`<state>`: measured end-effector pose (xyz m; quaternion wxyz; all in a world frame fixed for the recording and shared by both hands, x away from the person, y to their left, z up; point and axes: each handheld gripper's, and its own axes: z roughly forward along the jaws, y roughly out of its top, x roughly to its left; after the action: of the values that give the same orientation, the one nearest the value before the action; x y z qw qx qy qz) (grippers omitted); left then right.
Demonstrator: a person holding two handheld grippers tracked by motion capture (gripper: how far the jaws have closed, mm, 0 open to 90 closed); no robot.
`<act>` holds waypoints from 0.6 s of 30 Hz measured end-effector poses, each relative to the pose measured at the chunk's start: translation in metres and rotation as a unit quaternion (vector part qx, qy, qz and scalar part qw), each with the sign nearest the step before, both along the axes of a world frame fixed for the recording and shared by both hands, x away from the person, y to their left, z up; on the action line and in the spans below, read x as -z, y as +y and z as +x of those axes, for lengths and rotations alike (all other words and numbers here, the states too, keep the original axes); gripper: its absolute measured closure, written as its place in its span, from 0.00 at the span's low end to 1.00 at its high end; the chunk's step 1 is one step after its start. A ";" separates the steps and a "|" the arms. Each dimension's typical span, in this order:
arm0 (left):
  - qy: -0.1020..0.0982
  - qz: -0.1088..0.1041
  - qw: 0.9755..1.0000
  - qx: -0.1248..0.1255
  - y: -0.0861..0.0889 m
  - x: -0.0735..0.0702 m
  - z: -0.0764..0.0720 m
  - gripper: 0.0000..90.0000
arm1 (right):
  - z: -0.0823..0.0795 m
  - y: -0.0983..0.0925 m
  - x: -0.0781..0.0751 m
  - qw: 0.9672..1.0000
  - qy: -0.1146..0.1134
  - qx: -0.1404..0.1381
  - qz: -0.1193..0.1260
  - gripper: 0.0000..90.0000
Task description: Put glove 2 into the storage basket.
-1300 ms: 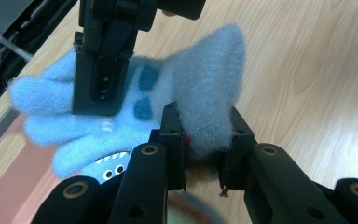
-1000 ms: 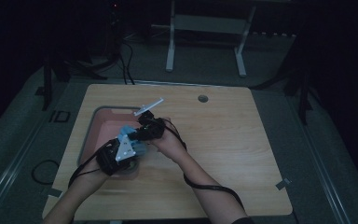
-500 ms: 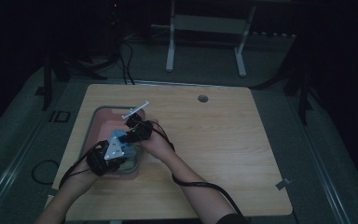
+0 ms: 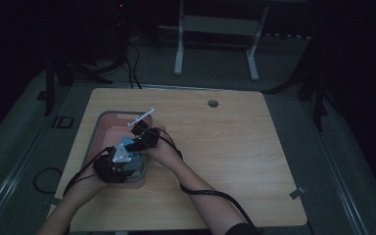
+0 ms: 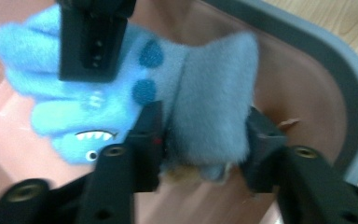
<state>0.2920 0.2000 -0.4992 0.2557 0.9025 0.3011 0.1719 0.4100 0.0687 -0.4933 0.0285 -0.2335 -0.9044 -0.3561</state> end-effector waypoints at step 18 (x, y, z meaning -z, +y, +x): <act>-0.043 -0.109 0.992 -0.047 -0.006 -0.035 -0.004 0.07 | -0.009 -0.053 -0.037 0.998 -0.024 -0.022 0.061 0.18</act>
<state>0.2880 0.1936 -0.4638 0.3569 0.8460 0.3487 0.1880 0.4007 0.0155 -0.4558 0.0285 -0.2028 -0.8865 -0.4150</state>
